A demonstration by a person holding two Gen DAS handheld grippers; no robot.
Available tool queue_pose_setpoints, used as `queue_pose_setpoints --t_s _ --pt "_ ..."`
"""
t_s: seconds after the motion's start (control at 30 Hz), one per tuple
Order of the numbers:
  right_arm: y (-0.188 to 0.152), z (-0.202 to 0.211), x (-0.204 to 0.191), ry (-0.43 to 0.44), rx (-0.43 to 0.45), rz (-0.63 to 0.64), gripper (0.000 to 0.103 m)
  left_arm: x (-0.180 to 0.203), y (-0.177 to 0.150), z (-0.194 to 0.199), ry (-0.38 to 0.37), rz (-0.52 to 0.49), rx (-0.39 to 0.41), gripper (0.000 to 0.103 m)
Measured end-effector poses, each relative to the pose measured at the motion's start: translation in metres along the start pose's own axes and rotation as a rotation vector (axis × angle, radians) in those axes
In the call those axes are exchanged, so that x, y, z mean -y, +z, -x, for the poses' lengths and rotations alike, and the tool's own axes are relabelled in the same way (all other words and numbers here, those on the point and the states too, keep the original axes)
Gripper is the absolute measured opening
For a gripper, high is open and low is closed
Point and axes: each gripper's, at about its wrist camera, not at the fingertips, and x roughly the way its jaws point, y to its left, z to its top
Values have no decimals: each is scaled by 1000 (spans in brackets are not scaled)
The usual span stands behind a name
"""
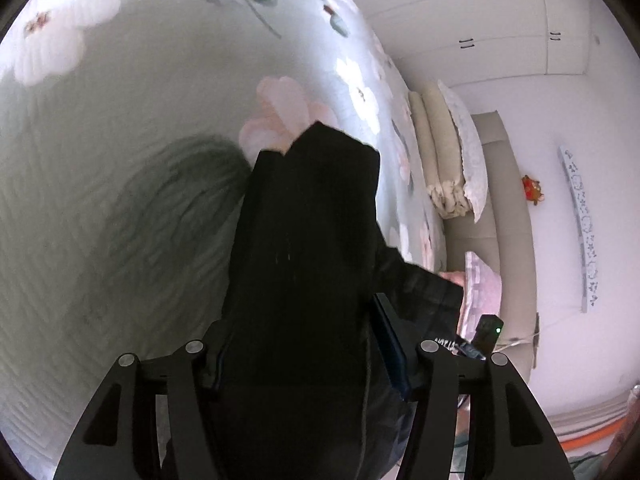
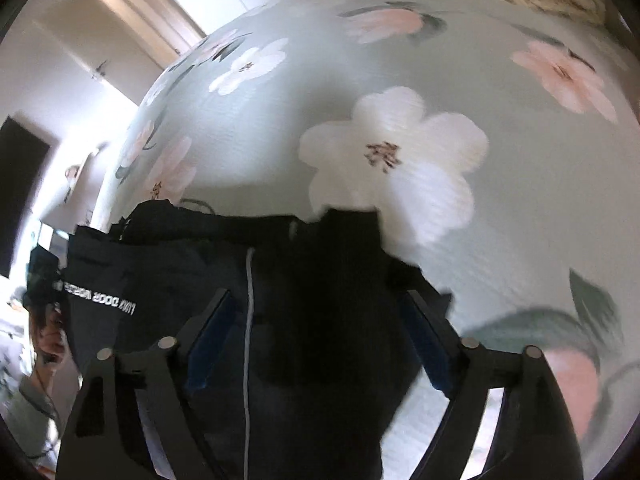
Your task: Fold large clothes
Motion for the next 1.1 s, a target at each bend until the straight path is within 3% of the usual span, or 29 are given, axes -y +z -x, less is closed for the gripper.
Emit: queue_pose_setpoints --t_s 0.03,0.07,0.13,0.27,0.33,0.4,0.47,0.53,0.6,0.7,0.73,0.77,0.8,0.83,0.93,1.0,1.03,1.1 --pt "-4 3 -10 -49 2 45 49 5 0 2 9 -19 15 56" --pt "-6 5 -18 -96 14 97 15 13 4 3 20 -39 31 51" --pt "-14 23 -26 -146 52 119 14 22 8 11 19 -74 47 26" --pt "-16 83 -3 -156 198 6 12 59 31 18 -22 -177 84 21" --pt "-17 89 9 -156 222 -46 12 72 42 12 -6 -217 94 21" --pt "-14 69 17 -208 189 -55 12 69 56 -11 55 -225 78 21" --pt "-10 29 28 -243 122 -83 12 50 66 -42 162 -209 42 21" --pt "-8 -15 38 -245 44 -113 12 16 68 -78 256 -174 -35 25" --pt "-10 -49 38 -265 -24 -120 19 1 64 -86 226 -141 -28 27" --pt "-5 -55 33 -348 -37 -98 31 -2 68 -72 204 -109 -32 33" --pt "-1 -53 34 -356 -54 -108 35 -3 69 -65 221 -110 -42 38" --pt "1 -49 37 -368 -59 -115 50 -2 72 -56 259 -116 -48 46" --pt "2 -43 39 -368 -52 -122 60 -1 74 -47 306 -125 -42 66" --pt "3 -36 42 -355 -40 -135 63 3 76 -31 338 -142 -19 75" --pt "-1 2 52 -257 35 -220 71 13 72 7 343 -183 17 76" --pt "-9 30 54 -185 80 -270 85 23 64 21 374 -236 -3 76" --pt "-15 47 52 -160 104 -281 87 29 59 26 397 -267 -1 76" --pt "-24 62 45 -165 104 -269 89 31 54 35 457 -288 8 76"
